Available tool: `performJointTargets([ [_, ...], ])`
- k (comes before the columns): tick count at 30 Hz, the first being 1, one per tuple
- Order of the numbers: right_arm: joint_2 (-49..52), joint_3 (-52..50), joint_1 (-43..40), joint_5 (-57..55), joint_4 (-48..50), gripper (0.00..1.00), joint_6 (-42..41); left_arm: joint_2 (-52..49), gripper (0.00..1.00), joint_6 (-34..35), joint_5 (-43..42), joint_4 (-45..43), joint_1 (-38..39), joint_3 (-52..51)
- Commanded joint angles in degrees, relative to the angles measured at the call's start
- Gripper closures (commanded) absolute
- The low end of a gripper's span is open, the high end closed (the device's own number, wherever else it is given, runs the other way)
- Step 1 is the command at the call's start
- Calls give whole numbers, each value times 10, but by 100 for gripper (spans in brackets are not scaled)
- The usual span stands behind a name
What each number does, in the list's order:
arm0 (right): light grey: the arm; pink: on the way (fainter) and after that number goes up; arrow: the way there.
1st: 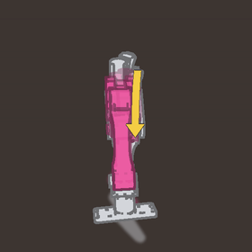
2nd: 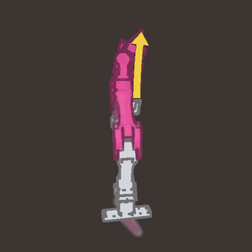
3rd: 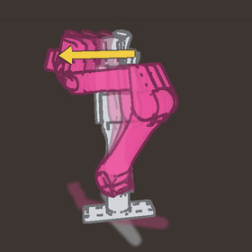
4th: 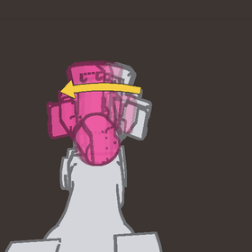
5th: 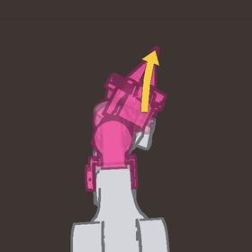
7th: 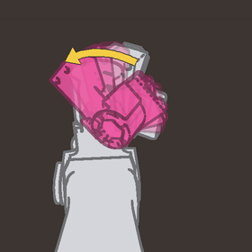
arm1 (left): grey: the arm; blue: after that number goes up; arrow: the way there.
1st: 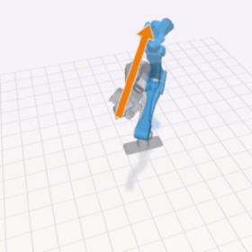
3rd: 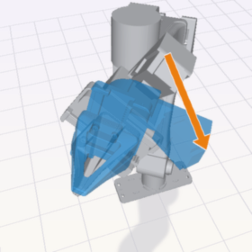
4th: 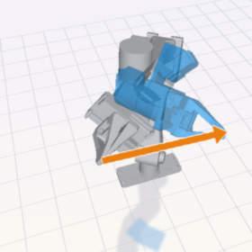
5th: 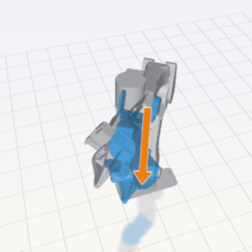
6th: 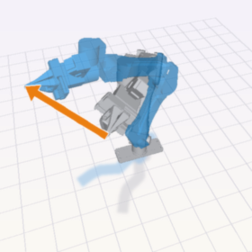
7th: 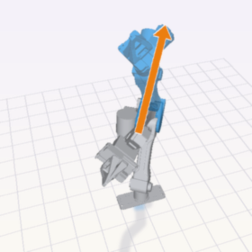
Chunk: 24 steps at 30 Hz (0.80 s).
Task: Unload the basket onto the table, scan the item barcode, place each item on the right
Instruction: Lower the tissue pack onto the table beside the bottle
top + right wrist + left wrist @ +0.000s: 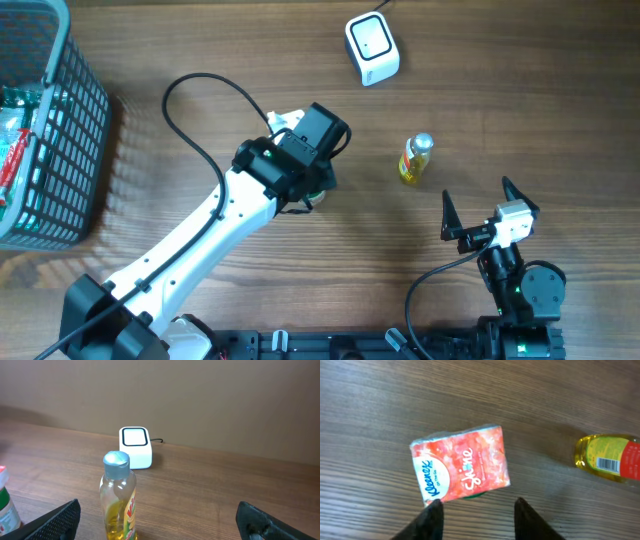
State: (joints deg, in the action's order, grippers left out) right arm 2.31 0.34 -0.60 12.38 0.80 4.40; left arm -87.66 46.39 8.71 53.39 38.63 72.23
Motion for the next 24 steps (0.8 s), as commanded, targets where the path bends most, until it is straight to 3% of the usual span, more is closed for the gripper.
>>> performJointTargets([
  [1,-3,0,-4,-5,1,0,1,-7,74,-12,-93,2,2,-4],
  [4,-3,0,-4,-5,1,0,1,-7,83,-11,-104,-5,2,-6],
  [10,-3,0,-4,-5,1,0,1,-19,65,5,-98,-82,4,-39],
  [15,-3,0,-4,-5,1,0,1,-48,57,5,-87,-94,10,-39],
  [21,-3,0,-4,-5,1,0,1,-57,57,3,-87,-72,10,-39],
  [24,-3,0,-4,-5,1,0,1,-57,57,-33,-86,-50,10,-39],
])
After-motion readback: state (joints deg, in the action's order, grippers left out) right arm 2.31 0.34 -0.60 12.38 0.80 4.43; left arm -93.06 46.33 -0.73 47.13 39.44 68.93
